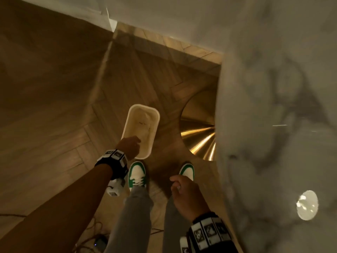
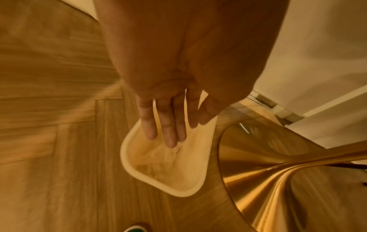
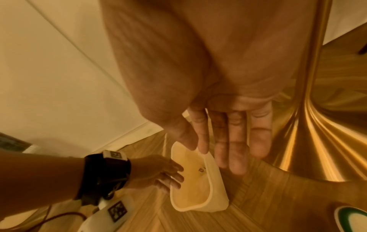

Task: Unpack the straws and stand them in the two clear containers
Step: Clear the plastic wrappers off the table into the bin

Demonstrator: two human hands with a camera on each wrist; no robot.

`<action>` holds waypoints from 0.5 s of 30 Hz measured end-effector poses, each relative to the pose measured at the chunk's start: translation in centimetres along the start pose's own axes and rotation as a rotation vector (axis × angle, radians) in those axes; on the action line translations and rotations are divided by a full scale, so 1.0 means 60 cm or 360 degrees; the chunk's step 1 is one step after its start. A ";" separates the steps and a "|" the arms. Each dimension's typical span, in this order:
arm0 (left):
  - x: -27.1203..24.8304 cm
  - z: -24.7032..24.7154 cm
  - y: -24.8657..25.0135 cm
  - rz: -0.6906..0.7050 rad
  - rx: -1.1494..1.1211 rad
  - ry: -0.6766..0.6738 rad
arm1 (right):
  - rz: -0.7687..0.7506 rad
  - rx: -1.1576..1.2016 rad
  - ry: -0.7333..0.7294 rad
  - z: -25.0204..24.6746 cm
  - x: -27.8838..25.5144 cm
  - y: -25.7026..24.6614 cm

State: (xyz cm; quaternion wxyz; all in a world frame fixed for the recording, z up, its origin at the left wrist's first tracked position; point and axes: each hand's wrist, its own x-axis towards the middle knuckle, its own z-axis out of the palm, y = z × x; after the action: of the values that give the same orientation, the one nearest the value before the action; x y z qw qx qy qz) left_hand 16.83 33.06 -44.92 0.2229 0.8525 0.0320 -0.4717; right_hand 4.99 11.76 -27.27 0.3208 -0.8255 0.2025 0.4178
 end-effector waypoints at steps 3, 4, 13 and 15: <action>-0.092 -0.049 -0.003 -0.0094 0.0095 -0.0078 | -0.0011 -0.0006 -0.0022 -0.019 -0.051 -0.038; -0.123 -0.064 -0.008 -0.0106 0.0162 -0.0086 | -0.0011 -0.0005 -0.0025 -0.026 -0.071 -0.052; -0.385 -0.180 -0.087 -0.0317 0.0153 0.0050 | -0.0162 -0.0074 -0.0084 -0.137 -0.285 -0.130; -0.428 -0.191 -0.082 -0.0326 0.0182 0.0027 | -0.0278 0.0000 -0.0048 -0.176 -0.334 -0.135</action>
State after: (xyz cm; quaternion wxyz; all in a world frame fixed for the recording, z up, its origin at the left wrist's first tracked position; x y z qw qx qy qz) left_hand 10.38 46.20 -20.42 0.1242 0.8600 0.0938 -0.4859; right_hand 4.38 11.46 -3.23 0.3591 -0.8337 0.1248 0.4006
